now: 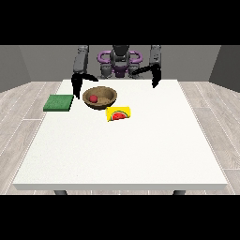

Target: Pick the cup and pour the ball into the bowl, then pick the bowl and place it on the pad

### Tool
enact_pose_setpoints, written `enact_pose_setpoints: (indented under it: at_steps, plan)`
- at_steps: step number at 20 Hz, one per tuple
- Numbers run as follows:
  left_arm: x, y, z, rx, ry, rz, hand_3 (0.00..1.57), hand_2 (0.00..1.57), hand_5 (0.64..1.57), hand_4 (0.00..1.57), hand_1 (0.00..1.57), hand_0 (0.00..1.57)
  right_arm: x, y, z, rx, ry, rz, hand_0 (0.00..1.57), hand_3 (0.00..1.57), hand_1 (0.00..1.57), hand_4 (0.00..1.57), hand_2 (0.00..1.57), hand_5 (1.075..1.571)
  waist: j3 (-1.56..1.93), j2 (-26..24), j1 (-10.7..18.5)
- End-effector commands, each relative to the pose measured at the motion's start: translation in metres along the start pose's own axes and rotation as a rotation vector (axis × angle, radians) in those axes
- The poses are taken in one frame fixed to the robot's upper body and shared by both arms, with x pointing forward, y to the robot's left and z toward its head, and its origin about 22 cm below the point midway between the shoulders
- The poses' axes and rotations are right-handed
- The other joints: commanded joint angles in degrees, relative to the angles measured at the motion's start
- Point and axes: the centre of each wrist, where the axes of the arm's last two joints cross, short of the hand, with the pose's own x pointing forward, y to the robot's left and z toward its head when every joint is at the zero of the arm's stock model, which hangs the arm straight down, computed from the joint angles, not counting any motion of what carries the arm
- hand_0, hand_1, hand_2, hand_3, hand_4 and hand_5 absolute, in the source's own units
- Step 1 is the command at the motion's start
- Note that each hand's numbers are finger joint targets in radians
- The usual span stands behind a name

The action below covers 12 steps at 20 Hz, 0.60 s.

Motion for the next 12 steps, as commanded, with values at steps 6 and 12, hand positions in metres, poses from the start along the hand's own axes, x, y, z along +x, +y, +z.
enact_pose_setpoints:
  at_steps: [6,12]
  plan:
    - [0.000,0.056,0.004,-0.005,-0.056,0.027,0.00,0.00,1.564,0.00,0.00,0.00,-0.022,-0.006,-0.012,-0.045,0.019,-0.017,0.00,0.00,0.00,0.24,0.00,1.566,0.15,1.12,0.70]
    - [0.025,0.062,-0.003,-0.041,-0.125,0.046,0.00,0.00,1.566,0.00,0.00,0.00,-0.026,-0.021,-0.021,-0.101,-0.033,-0.015,0.00,0.00,0.00,0.12,0.00,1.563,0.18,5.03,4.40]
